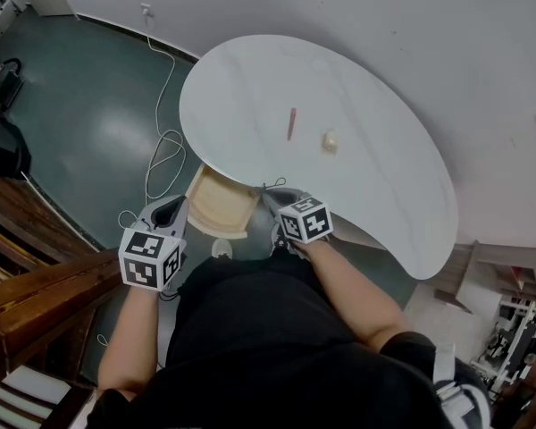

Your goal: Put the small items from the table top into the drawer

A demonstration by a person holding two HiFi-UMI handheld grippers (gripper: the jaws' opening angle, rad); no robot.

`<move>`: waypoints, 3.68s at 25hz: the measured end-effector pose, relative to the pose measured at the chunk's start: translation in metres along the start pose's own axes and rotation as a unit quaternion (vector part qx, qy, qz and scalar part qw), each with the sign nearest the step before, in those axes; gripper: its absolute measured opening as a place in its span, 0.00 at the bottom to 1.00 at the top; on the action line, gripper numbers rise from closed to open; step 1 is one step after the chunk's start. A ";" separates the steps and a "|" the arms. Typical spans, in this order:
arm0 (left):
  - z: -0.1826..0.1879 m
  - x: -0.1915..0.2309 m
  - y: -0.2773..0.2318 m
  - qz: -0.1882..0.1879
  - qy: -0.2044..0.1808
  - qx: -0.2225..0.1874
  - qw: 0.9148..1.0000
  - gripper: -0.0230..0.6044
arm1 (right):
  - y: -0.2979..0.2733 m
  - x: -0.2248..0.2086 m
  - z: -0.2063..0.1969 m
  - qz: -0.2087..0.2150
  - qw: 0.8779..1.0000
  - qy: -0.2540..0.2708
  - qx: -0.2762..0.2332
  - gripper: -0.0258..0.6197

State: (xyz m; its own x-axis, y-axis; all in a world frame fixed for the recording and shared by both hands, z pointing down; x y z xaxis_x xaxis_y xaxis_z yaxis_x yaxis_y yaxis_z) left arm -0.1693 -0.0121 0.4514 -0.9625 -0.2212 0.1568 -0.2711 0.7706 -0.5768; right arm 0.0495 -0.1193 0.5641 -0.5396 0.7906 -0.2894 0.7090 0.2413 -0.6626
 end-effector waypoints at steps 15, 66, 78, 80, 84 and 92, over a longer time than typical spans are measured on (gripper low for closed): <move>-0.039 0.023 0.034 0.030 0.036 0.003 0.999 0.06 | -0.096 0.068 -0.027 0.070 0.989 0.088 0.099 0.08; -0.090 0.040 0.077 0.104 0.112 0.024 0.988 0.06 | -0.231 0.073 -0.065 0.087 0.928 0.293 0.212 0.09; -0.046 0.027 0.039 0.049 0.060 -0.012 0.997 0.06 | -0.113 0.095 0.003 0.097 0.967 0.218 0.092 0.09; -0.038 0.022 0.031 0.038 0.054 -0.019 0.998 0.06 | -0.086 0.096 0.020 0.094 0.973 0.200 0.062 0.09; -0.017 0.011 0.017 0.014 0.037 -0.033 0.999 0.06 | -0.037 0.094 0.051 0.084 0.980 0.182 0.008 0.09; 0.019 -0.011 -0.001 -0.022 -0.001 -0.050 0.998 0.06 | 0.044 0.084 0.090 0.061 0.983 0.151 -0.089 0.08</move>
State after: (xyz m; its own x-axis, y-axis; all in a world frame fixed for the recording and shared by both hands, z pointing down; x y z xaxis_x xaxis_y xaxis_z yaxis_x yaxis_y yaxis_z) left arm -0.1581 -0.0224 0.4349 -0.9496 -0.2576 0.1787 -0.3128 0.8161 -0.4859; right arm -0.0059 -0.0929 0.4488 -0.3055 0.9442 -0.1233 0.8429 0.2079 -0.4962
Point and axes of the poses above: the fingertips, and each gripper's own axes: y backward along the fingers, x to its left, z out of its top, the point moved 6 cm from there along y, backward along the fingers, and after that the axes turned 3 degrees about -x, right-handed, at the moved point
